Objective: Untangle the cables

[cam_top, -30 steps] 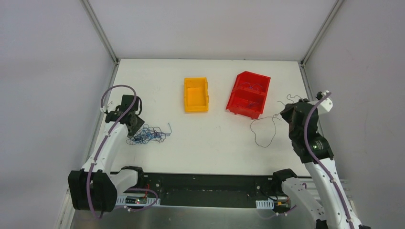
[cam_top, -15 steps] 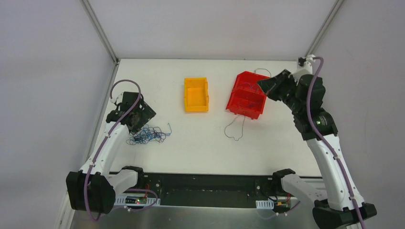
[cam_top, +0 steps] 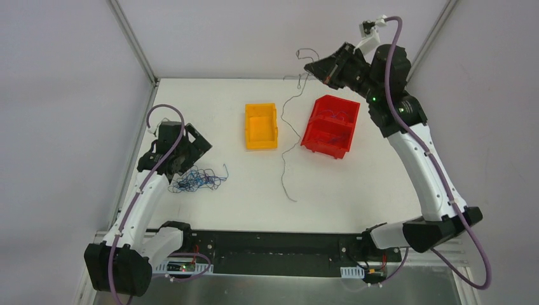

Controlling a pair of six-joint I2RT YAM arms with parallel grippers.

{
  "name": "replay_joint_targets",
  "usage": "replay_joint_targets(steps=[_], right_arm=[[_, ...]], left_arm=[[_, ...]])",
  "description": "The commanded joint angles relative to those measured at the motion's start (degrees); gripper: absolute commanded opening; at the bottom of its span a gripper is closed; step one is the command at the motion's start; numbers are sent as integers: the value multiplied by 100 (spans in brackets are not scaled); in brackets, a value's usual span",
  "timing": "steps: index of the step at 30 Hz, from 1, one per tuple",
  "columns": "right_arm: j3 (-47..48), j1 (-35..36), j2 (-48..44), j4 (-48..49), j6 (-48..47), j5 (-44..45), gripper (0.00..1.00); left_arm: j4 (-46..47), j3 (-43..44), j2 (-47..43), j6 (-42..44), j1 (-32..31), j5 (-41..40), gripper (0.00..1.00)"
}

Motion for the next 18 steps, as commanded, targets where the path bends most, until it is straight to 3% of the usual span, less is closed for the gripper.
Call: replay_joint_targets(steps=[1,18], right_arm=[[1073,35,538,394,288,-254,0],[4674,81,3213,988,1433,-79,0]], left_arm=[[128,-104,-196,126,-53,151,99],[410,-30,223,215,-97,731,92]])
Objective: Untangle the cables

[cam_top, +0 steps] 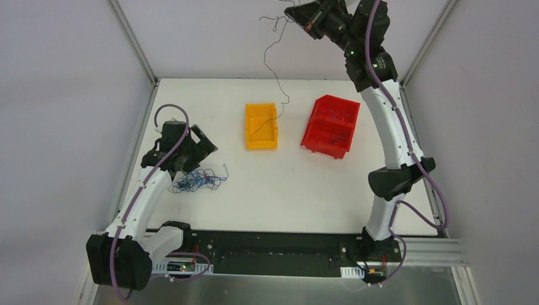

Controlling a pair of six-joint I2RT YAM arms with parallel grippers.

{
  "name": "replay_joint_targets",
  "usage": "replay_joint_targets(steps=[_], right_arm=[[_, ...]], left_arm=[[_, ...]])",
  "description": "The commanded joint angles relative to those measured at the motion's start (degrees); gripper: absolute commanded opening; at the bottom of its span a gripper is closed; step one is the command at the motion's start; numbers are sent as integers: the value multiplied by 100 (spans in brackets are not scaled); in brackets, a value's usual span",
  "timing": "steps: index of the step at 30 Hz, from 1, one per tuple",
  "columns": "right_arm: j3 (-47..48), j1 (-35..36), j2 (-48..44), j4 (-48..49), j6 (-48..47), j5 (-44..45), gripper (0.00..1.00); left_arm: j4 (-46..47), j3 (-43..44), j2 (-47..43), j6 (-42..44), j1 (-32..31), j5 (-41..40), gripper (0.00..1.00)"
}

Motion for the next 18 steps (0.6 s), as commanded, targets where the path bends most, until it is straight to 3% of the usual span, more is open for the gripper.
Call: replay_joint_targets(steps=[1,5,18], right_arm=[[738,44,310,676,513,123,0],[587,110,397,1337,649,102,0],[-547,124,674,1772,629,-159,0]], left_arm=[[227,61,55,109,-79,239,92],[275,69,54,120,-99,229,92],[282,48,119,184,-100,252,92]])
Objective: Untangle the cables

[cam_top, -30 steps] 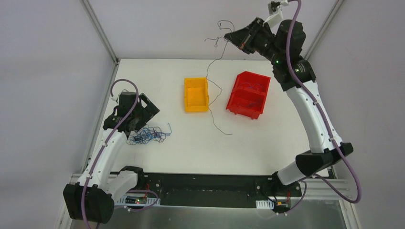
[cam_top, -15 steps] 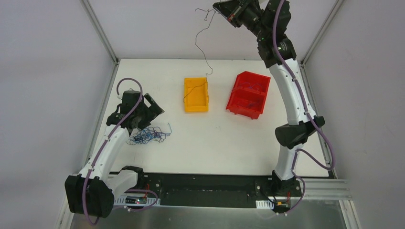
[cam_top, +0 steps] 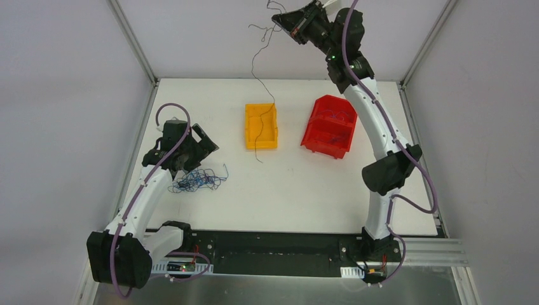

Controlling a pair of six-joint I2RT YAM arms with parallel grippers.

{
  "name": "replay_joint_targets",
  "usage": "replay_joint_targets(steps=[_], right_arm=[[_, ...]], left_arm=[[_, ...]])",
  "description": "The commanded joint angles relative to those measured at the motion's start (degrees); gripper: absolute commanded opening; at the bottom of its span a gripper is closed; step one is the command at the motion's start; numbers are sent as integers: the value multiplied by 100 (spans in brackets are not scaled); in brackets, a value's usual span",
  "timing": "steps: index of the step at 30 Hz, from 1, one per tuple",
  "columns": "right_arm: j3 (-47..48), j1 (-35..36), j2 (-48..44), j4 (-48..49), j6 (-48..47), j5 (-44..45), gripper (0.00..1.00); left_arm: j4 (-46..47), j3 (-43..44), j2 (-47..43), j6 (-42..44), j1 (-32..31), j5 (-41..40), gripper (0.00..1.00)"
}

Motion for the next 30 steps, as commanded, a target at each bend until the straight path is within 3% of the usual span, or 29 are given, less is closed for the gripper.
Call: replay_joint_targets(steps=[1,6,15,22,30], right_arm=[[-315,18,70,497,44,-171,0],[-578,6,266,436,-261,-118,0],[223,-94,824,-72,-517,-242,0],[-1047,-15,308,140,-797,-1250,0],[-2853,81,-566,-304,-1571,-1528,0]], left_arm=[[121,48,-18,169,-53,137,92],[116,52,-16,204,-60,154,92],[117,70,-5,206,-77,425,90],[116,-137,-247,237,-97,320,90],[125,-60,-297,302,-108,231,89]])
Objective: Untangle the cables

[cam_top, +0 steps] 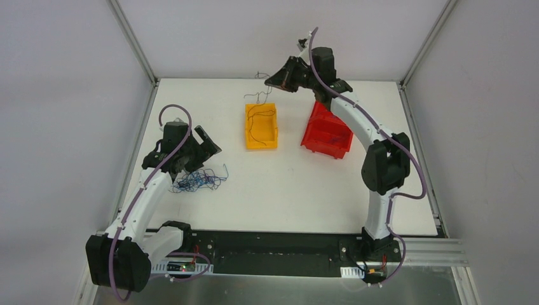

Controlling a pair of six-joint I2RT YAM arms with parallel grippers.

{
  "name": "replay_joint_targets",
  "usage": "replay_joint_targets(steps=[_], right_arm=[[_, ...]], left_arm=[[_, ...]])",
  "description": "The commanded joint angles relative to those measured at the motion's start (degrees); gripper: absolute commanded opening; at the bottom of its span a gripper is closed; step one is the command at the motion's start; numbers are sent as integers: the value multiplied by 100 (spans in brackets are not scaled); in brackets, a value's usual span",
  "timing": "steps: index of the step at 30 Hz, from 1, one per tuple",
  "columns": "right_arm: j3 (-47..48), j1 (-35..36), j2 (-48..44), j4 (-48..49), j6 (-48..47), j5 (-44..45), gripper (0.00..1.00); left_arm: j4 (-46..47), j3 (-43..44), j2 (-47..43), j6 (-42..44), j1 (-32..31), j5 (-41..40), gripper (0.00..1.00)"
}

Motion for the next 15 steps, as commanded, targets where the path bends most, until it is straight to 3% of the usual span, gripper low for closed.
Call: replay_joint_targets(steps=[1,7,15], right_arm=[[-548,97,-776,-223,-658,-369,0],[-1614,194,-1062,-338,-971,292,0],[-1569,449,-510,-882,-1424,1046,0]], left_arm=[[105,57,-151,145,-34,-64,89],[105,141,-38,157,-44,-20,89],[114,111,6,171,-57,30,89]])
